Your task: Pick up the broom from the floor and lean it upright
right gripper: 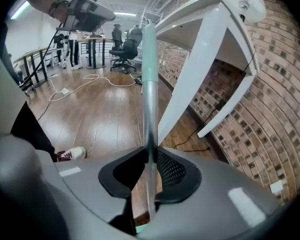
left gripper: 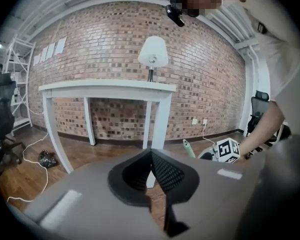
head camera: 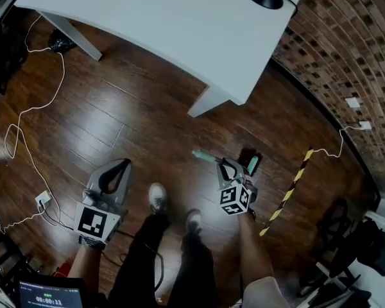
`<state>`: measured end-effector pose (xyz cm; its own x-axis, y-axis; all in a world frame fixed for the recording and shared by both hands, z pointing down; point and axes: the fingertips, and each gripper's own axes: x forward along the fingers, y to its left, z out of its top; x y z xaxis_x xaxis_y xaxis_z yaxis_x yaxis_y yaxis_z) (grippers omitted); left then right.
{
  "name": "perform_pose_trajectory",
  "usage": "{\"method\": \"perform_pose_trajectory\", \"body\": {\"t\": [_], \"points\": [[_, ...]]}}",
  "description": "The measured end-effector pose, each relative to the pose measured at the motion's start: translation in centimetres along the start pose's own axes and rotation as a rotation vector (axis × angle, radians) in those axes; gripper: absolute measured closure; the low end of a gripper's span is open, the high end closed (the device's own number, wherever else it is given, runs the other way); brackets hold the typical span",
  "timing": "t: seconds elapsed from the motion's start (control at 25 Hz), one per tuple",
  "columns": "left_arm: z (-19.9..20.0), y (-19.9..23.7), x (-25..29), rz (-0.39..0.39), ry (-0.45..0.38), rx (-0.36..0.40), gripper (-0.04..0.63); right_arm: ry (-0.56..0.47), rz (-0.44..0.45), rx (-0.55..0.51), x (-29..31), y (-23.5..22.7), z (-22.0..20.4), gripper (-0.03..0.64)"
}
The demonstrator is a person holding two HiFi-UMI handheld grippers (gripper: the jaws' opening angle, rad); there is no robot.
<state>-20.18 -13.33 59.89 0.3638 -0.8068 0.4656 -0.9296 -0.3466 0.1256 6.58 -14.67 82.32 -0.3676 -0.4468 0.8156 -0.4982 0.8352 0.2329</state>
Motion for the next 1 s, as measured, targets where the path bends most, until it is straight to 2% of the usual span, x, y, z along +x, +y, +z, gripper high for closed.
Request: {"method": "perform_pose_trajectory", "body": {"t": [0.24,0.6,0.72,0.84,1.0], "points": [[5.4,-1.1,0.8,-0.093,-0.017,0.043,0.595,-0.016,-0.096,0.161,-2.4,-4.1,1.5,0.528],[11.9,-3.8,2.5,-0.072,-0.104,0.041,0.595,-0.067,-0.137,0.281,-4.2,-10.1,2.2,0.528],[13.0,-4.6,2.8,-0.046,-0.110,0.050,0.595,-0.092,-0.138,0.309,-3.9,-12.4,3.4,0.526],[13.5,-6.3,3.9,-0.033,-0.060,0.032,0.595,-0.133,-0.141,0.335,-3.8,-15.2,4.7,0.526],[14.9,-7.0,5.3,-0.004,-0.094,0.045,0.595,-0.162,-0.135,0.349,-3.4,-18.5,6.4,0.526]]}}
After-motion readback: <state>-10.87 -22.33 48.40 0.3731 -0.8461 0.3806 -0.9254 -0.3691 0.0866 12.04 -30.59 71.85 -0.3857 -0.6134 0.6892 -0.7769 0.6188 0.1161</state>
